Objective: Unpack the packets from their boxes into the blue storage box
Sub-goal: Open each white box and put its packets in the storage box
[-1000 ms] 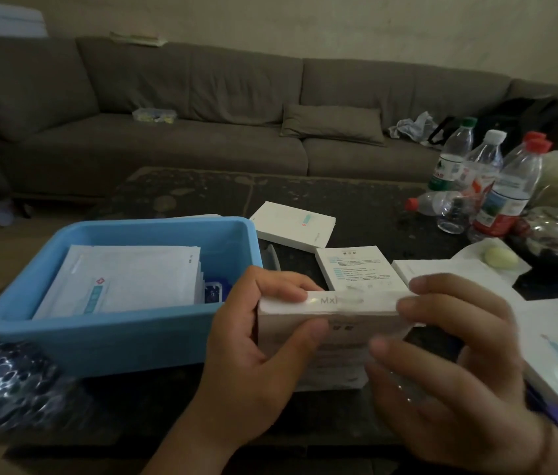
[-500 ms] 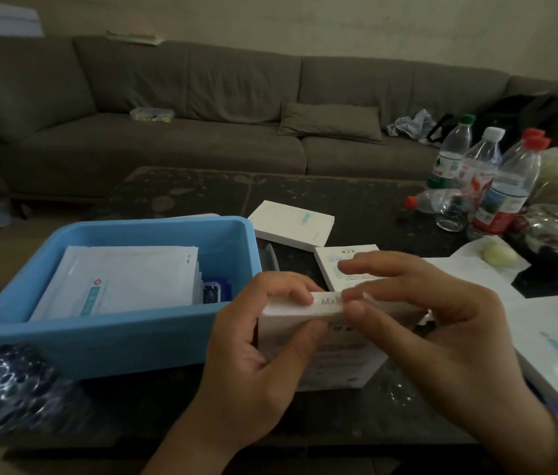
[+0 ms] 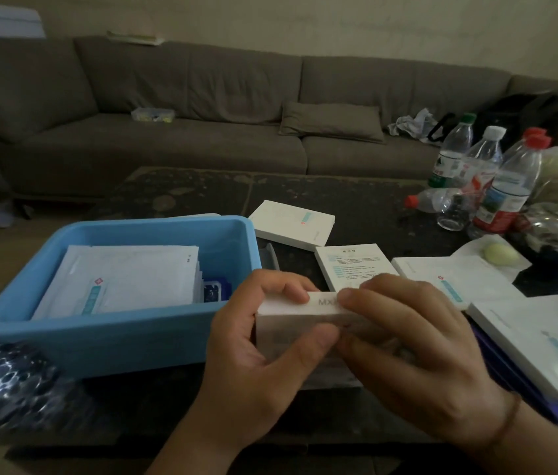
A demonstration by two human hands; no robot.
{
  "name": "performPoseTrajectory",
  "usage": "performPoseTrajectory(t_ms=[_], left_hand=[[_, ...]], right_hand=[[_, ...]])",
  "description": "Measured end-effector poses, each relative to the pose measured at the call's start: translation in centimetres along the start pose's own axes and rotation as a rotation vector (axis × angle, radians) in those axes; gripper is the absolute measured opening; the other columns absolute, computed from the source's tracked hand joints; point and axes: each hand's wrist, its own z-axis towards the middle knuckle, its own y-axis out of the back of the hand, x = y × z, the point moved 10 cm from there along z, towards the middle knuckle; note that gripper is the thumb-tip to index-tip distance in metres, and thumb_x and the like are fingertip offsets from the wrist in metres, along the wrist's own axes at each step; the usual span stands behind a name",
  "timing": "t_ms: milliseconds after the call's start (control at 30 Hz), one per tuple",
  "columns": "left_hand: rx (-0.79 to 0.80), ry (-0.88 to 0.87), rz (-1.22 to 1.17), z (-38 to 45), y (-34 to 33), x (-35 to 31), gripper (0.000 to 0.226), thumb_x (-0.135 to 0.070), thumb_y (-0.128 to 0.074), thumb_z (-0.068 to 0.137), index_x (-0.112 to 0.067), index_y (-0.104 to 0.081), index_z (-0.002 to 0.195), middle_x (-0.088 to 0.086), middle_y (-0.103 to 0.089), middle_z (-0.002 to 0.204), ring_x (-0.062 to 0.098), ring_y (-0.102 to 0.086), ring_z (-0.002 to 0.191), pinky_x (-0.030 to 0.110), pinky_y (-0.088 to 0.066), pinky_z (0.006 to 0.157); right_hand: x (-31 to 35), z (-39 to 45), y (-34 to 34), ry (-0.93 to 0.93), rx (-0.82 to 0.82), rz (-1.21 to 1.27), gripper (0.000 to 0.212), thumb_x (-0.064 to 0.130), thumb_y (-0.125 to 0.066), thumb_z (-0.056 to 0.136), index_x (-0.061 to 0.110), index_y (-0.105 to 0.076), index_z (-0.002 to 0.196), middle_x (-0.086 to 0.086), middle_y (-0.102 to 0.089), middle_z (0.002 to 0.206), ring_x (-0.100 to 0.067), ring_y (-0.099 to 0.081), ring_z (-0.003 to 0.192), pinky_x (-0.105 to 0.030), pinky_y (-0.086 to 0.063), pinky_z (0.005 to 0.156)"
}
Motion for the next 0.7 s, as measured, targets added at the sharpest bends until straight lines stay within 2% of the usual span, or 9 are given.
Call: performPoseTrajectory(t_ms=[167,300,333,400,467,500,533,600,700], left_hand=[[-0.084,-0.040,0.138,-0.1,0.1,-0.1,0.031,-0.031,-0.078,0.072,-0.035,-0.056,0.093,-0.015,-0.065,0.103,0.006,-0.065,0.101,0.016,-0.057,0.071],[-0.045,-0.129,0.326,0.2,-0.1,-0.7,0.038,-0.037,-0.074,0.074,-0.039,-0.050,0.104,-0.027,-0.057,0.109,-0.003,-0.059,0.106,0.012,-0.055,0.070],[-0.036,-0.136,0.338,0.2,-0.1,-0.7,0.041,-0.038,-0.074,0.075,-0.042,-0.049,0.106,-0.029,-0.056,0.110,-0.004,-0.058,0.107,0.011,-0.055,0.069],[-0.041,-0.139,0.334,0.0,-0.1,-1.0,0.044,-0.040,-0.074,0.074,-0.049,-0.047,0.107,-0.029,-0.056,0.112,-0.004,-0.058,0.109,0.012,-0.057,0.068],[-0.095,-0.113,0.260,-0.4,0.0,-1.0,0.045,-0.039,-0.077,0.072,-0.048,-0.050,0.106,-0.023,-0.060,0.110,0.001,-0.062,0.107,0.019,-0.060,0.069],[-0.127,-0.077,0.182,-0.6,0.0,-0.7,0.048,-0.037,-0.079,0.070,-0.047,-0.051,0.108,-0.020,-0.061,0.113,0.004,-0.064,0.107,0.023,-0.060,0.071],[-0.140,-0.045,0.107,-0.7,-0.3,-0.3,0.056,-0.035,-0.079,0.069,-0.046,-0.050,0.115,-0.019,-0.060,0.120,0.006,-0.063,0.112,0.026,-0.060,0.078],[-0.116,-0.063,0.108,-0.9,-1.4,-0.4,0.078,-0.034,-0.077,0.072,-0.041,-0.034,0.136,-0.017,-0.042,0.147,0.006,-0.046,0.134,0.025,-0.048,0.102],[-0.026,-0.149,0.448,-0.9,-3.3,-0.6,0.089,-0.044,-0.068,0.076,-0.034,-0.016,0.147,-0.005,-0.001,0.165,0.009,-0.007,0.151,0.019,-0.016,0.119]], right_hand=[[0.1,-0.6,-0.6,0.016,0.089,0.015,0.013,0.030,-0.066,0.090,0.022,-0.063,0.100,-0.009,-0.042,0.136,-0.031,-0.049,0.117,-0.045,-0.048,0.081],[-0.8,-2.4,-0.8,-0.041,0.090,0.123,0.010,0.028,-0.068,0.086,0.019,-0.070,0.091,-0.009,-0.035,0.147,-0.038,-0.034,0.136,-0.047,-0.042,0.104],[-1.7,-3.2,-0.5,-0.154,0.021,0.218,0.016,0.025,-0.071,0.083,0.020,-0.064,0.096,-0.007,-0.032,0.149,-0.038,-0.032,0.138,-0.046,-0.041,0.105],[-4.9,-5.9,-0.6,-0.567,-0.100,0.516,0.054,0.022,-0.080,0.072,0.033,-0.045,0.113,0.005,-0.033,0.149,-0.026,-0.040,0.137,-0.034,-0.047,0.102],[-6.0,-8.8,-3.4,-1.010,0.068,0.788,0.080,0.026,-0.081,0.064,0.050,-0.029,0.120,0.025,-0.055,0.130,0.000,-0.058,0.117,-0.014,-0.052,0.087],[-5.5,-10.2,-4.9,-1.173,0.189,0.930,0.085,0.026,-0.079,0.060,0.050,-0.027,0.123,0.024,-0.065,0.117,0.003,-0.064,0.105,-0.012,-0.053,0.079],[-5.4,-11.3,-5.5,-1.277,0.204,1.067,0.084,0.024,-0.079,0.059,0.045,-0.030,0.125,0.018,-0.071,0.108,-0.003,-0.068,0.097,-0.015,-0.056,0.074],[-7.2,-12.1,-4.5,-1.384,0.001,1.156,0.077,0.029,-0.083,0.062,0.037,-0.039,0.124,-0.002,-0.075,0.101,-0.021,-0.073,0.090,-0.032,-0.060,0.072],[-10.8,-13.9,-3.2,-1.555,-0.168,0.893,0.059,0.044,-0.073,0.072,0.034,-0.041,0.120,-0.003,-0.076,0.090,-0.024,-0.074,0.078,-0.046,-0.061,0.066]])
